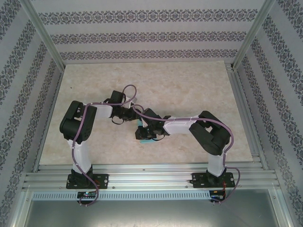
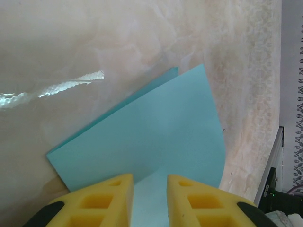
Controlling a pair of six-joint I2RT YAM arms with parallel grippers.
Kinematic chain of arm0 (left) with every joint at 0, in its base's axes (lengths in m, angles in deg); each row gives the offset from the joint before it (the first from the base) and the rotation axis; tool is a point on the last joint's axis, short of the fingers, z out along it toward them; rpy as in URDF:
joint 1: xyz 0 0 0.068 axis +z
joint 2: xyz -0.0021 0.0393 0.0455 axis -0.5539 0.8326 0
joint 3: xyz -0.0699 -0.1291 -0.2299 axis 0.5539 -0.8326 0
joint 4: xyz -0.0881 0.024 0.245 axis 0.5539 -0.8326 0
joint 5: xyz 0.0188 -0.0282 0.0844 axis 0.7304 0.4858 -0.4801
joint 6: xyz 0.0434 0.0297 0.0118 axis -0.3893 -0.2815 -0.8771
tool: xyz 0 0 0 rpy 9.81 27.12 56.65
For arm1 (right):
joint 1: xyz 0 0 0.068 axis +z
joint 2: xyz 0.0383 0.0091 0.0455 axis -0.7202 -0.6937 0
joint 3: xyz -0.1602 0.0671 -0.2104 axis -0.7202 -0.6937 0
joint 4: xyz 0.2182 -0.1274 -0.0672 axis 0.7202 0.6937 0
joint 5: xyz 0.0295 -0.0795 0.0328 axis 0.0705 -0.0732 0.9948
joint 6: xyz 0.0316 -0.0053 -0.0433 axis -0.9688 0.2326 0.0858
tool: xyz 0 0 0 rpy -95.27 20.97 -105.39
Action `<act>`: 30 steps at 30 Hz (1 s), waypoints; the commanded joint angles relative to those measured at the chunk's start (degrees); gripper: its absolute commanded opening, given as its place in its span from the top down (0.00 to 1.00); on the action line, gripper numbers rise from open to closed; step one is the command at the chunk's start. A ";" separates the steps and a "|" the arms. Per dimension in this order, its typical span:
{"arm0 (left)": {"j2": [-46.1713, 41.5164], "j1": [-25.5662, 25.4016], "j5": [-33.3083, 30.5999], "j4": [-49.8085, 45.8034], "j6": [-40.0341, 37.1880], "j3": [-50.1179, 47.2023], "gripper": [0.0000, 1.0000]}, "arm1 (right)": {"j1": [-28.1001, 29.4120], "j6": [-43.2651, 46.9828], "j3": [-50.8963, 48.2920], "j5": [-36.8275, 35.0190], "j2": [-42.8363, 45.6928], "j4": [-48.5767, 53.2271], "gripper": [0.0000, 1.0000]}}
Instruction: Fold a paper plane with a square sheet of paper (fold left side to right side)
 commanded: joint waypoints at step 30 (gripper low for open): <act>4.19 -1.54 -10.16 -2.27 -4.67 -2.05 0.77 | -1.46 18.43 3.14 -4.99 -1.41 -3.30 0.94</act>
